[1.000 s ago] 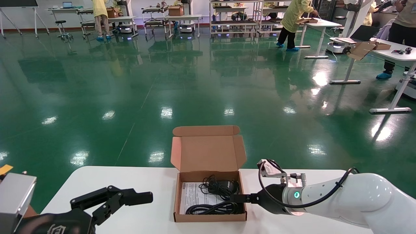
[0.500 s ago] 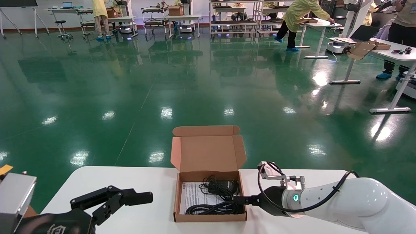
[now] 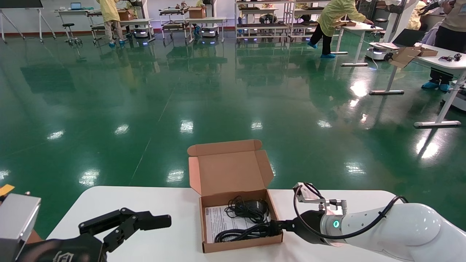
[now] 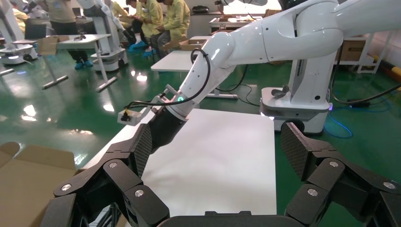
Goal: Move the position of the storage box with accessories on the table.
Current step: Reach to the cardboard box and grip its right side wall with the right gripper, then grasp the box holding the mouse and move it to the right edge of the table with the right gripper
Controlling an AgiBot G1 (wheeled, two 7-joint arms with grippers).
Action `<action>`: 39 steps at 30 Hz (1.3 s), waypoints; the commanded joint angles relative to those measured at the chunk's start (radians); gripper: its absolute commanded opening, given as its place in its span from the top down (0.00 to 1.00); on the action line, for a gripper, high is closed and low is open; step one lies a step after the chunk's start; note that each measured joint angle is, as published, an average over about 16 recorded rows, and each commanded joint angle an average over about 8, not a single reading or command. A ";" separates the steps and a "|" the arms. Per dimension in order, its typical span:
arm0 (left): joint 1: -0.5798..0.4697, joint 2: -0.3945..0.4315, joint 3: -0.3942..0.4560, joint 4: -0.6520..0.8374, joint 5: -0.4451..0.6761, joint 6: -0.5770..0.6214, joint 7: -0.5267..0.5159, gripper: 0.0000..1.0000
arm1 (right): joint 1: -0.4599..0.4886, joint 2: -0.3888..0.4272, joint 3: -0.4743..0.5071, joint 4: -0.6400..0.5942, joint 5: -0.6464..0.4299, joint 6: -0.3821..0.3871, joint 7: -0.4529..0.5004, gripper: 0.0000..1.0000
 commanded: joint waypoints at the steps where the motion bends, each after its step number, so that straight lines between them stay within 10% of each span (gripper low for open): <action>1: 0.000 0.000 0.000 0.000 0.000 0.000 0.000 0.00 | -0.001 0.000 0.000 -0.004 0.005 -0.002 -0.004 1.00; 23: 0.000 0.000 0.000 0.000 0.000 0.000 0.000 0.00 | 0.107 0.030 0.005 -0.057 0.026 -0.064 -0.079 1.00; 39: 0.000 0.000 0.000 0.000 0.000 0.000 0.000 0.00 | 0.352 0.146 0.004 -0.055 0.023 -0.289 -0.152 1.00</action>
